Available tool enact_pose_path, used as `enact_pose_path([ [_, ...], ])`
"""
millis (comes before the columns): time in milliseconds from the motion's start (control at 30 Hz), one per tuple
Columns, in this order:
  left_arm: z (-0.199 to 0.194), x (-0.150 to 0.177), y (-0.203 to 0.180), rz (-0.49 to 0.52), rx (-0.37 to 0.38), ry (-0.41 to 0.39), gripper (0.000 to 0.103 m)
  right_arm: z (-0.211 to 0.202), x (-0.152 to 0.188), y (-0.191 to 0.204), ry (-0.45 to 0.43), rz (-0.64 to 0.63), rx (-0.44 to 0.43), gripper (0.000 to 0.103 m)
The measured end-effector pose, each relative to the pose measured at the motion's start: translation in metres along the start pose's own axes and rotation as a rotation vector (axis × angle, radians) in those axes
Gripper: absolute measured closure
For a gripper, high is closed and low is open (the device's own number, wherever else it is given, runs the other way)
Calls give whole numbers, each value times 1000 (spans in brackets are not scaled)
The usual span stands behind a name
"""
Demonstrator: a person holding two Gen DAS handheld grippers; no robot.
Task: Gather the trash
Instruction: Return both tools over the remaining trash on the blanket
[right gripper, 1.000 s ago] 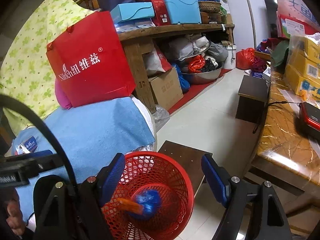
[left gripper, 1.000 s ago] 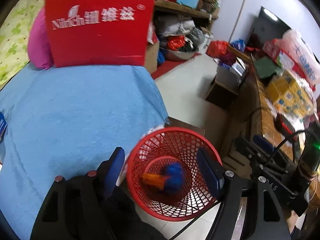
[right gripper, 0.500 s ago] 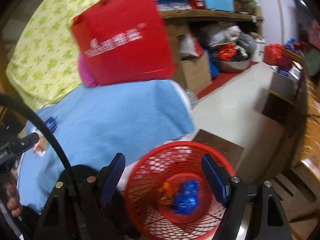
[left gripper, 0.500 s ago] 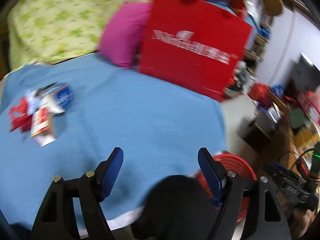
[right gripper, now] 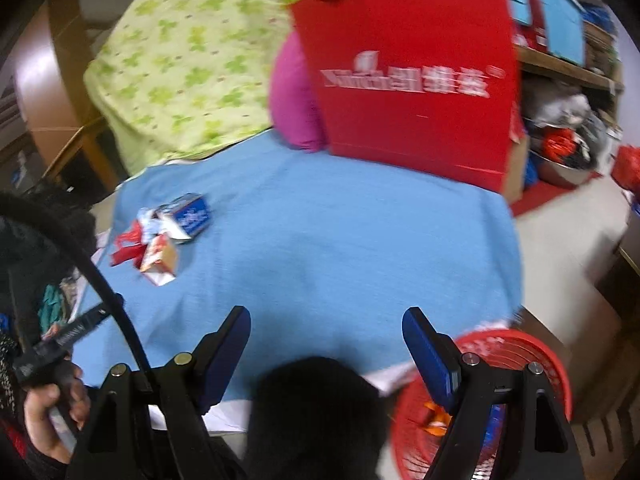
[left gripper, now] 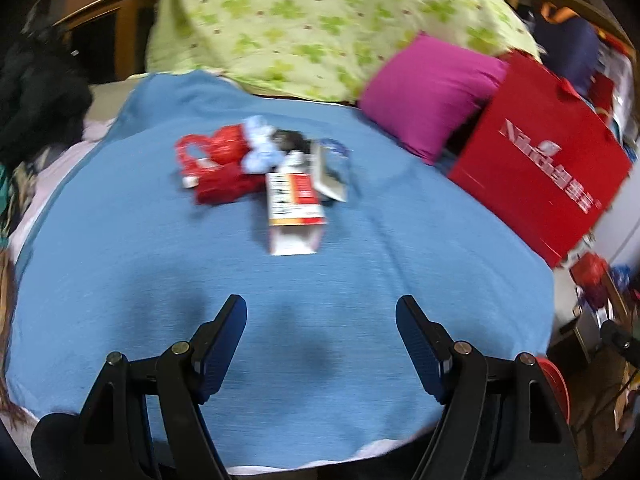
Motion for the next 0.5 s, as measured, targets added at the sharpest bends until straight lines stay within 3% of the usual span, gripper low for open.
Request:
enact_pose_path([
  [267,-7,-3,42,-53,-56,-38,26,12,-7,71,26,-86,-62,22],
  [500,-7,-4,64,-111,-82,-46,26,13,-6,87,21,-97,-93,22],
])
Point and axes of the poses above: each gripper's, at about its wrist camera, not at the fingertips, and z roughly the way its jaws point, y to its left, x to its underside, the point moved 6 cm from there along z, roughly the way its jaws point, and after that the axes turned 3 degrees about -y, right-handed, at the moved point
